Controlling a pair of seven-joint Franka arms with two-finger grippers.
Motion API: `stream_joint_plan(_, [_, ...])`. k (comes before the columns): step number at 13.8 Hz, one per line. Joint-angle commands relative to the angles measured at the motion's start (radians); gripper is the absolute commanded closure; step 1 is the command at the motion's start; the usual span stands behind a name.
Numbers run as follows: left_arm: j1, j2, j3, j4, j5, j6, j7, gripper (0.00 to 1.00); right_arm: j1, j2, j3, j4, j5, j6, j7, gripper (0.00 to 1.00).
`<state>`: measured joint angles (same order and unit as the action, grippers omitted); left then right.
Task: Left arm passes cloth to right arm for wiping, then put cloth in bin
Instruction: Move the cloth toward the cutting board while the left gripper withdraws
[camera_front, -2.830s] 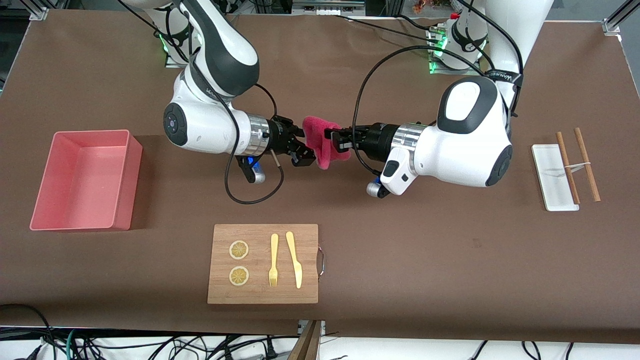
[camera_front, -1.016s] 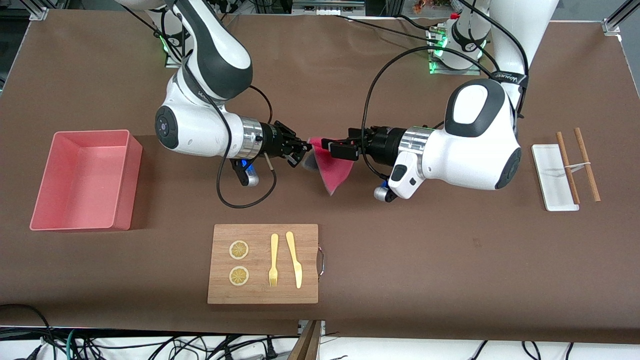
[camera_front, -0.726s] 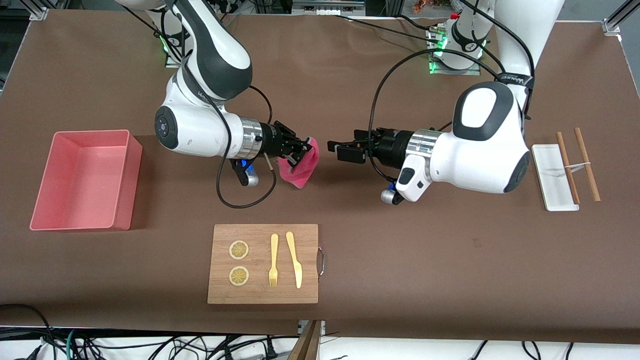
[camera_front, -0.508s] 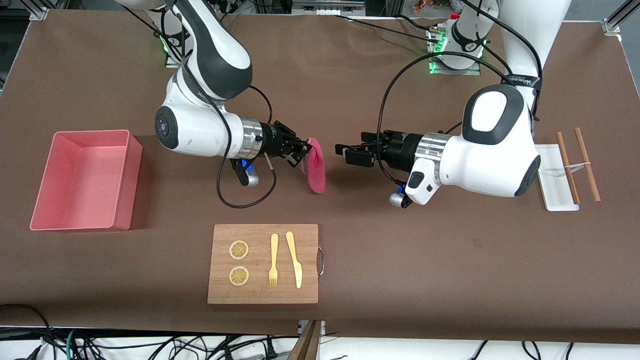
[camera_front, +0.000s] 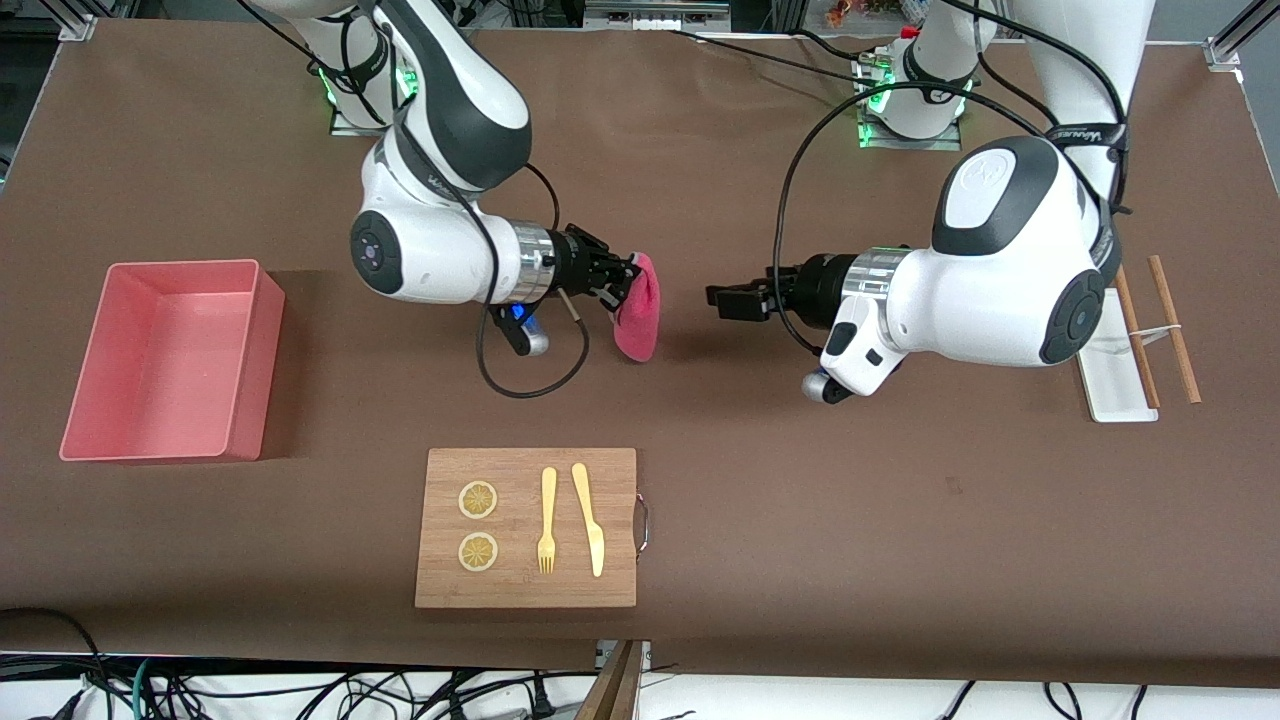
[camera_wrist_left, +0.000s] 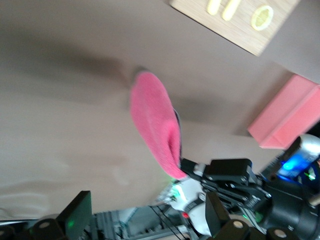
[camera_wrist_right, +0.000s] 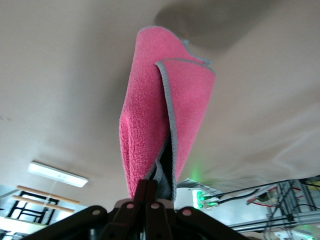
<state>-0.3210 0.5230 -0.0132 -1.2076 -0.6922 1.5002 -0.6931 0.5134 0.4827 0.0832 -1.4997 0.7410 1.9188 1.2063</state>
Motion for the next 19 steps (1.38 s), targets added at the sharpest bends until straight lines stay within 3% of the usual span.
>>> stream_joint_plan(1, [0.019,-0.032,0.005,-0.004,0.088,-0.038,0.004,0.00,0.004,0.030,-0.002,-0.004,-0.006,-0.053,-0.057,1.00])
stream_joint_plan(7, [0.071,-0.029,0.006,-0.007,0.149,-0.040,0.006,0.00,0.002,0.123,-0.003,-0.004,-0.187,-0.060,-0.147,1.00])
stream_joint_plan(11, [0.068,-0.038,-0.004,-0.012,0.316,-0.048,0.232,0.00,-0.056,0.189,-0.019,-0.004,-0.438,-0.060,-0.292,1.00])
stream_joint_plan(13, [0.080,-0.064,0.005,-0.046,0.319,-0.054,0.234,0.00,-0.104,0.214,-0.023,-0.004,-0.489,-0.058,-0.385,1.00])
stream_joint_plan(15, [0.103,-0.118,0.006,-0.078,0.406,-0.096,0.251,0.00,-0.171,0.218,-0.037,-0.005,-0.554,-0.064,-0.495,1.00])
stream_joint_plan(19, [0.138,-0.375,-0.004,-0.264,0.593,-0.133,0.440,0.00,-0.312,0.212,-0.045,-0.004,-0.658,-0.119,-0.742,1.00])
